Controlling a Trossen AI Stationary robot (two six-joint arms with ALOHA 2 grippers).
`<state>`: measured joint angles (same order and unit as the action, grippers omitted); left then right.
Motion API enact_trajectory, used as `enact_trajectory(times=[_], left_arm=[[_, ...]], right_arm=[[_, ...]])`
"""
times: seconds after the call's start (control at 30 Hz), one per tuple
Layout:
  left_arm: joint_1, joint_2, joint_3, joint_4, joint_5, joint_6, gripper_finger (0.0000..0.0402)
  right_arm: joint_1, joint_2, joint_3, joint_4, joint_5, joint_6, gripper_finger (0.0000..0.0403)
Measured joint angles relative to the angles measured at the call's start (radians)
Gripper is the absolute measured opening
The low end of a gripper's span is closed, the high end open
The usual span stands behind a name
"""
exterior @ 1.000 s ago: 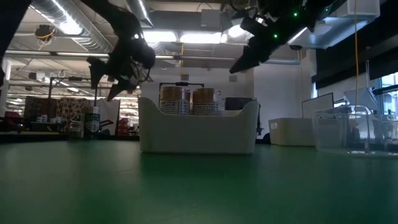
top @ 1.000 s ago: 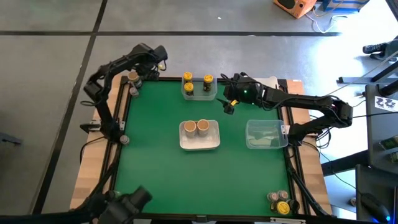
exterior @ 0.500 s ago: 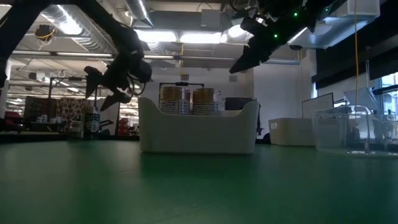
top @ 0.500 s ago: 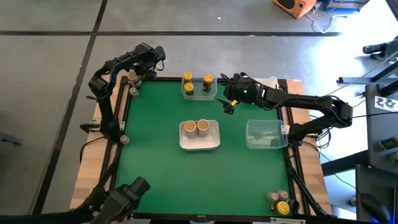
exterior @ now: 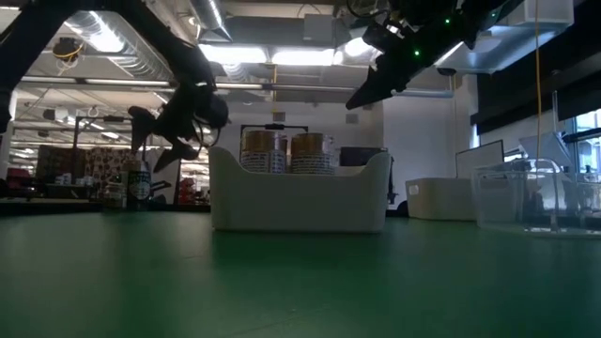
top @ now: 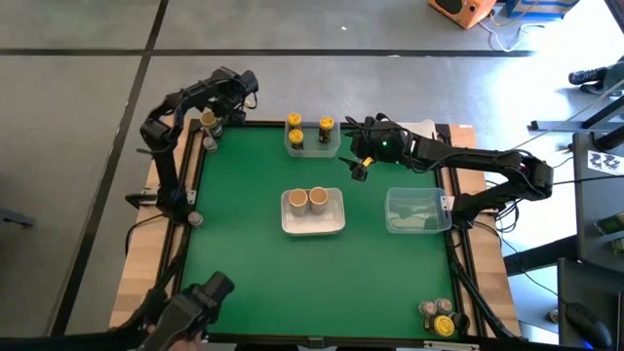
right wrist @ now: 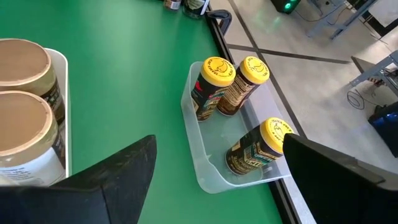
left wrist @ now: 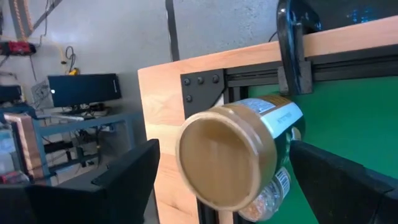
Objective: Sort spices by type
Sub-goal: Put the gold seasoning bottle into the bottom white bin
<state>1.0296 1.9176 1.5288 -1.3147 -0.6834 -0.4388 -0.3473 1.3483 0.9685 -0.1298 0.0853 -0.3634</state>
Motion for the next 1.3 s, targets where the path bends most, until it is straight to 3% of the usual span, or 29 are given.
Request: enact_trajectory(times=[0.57, 1.3], left_arm=[[-0.003, 0.091, 0.001, -0.005, -0.021, 0.032, 0.0345], [-0.177, 0.086, 0.003, -0.099, 0.067, 0.034, 0.0345]], right_arm=[[0.0, 0.0, 0.0, 0.0, 0.0, 0.0, 0.0348], [0.0, 0.005, 0.0, 0.002, 0.0, 0.0, 0.0348]])
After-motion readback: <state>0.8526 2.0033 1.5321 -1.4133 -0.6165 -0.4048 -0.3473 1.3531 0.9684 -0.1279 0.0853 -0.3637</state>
